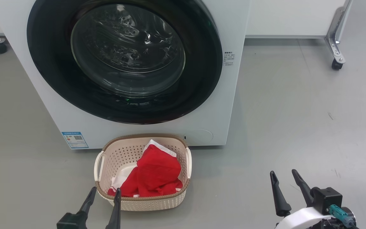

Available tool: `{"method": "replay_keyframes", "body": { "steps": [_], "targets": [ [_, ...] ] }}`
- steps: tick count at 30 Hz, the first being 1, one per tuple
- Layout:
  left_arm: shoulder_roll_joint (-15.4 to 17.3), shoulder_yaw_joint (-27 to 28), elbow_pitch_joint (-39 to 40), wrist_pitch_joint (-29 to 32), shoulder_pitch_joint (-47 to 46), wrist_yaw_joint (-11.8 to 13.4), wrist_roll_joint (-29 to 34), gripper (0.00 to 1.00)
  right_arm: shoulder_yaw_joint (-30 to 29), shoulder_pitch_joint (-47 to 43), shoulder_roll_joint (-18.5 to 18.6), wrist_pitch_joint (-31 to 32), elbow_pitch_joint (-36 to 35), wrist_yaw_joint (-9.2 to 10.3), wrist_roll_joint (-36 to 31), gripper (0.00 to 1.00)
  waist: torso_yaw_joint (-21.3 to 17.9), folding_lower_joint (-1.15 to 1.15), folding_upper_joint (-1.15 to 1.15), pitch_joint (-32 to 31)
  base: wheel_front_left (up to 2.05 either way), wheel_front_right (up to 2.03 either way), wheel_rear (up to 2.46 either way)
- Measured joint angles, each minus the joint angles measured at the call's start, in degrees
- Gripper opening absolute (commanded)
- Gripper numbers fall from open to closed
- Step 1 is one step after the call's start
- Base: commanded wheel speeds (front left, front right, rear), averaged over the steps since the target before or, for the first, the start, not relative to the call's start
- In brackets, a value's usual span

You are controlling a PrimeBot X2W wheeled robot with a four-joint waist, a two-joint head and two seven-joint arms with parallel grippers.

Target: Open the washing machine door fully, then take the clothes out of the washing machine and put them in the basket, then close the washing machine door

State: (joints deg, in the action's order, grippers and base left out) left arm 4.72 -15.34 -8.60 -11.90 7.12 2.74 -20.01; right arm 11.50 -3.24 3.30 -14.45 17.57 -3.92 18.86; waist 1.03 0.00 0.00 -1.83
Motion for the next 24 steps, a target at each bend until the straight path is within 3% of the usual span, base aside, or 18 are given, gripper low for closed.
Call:
{"method": "replay_keyframes", "body": {
  "steps": [24],
  "targets": [
    [0.01,0.05,1.63,0.25,0.25,0.55,0.01,1.0,0.33,-3.25,-0.16,0.0,-3.57,1.07,-0.36,1.0,-0.31,0.0,0.0,-0.22,0.0,0.0,0.0]
  ]
}}
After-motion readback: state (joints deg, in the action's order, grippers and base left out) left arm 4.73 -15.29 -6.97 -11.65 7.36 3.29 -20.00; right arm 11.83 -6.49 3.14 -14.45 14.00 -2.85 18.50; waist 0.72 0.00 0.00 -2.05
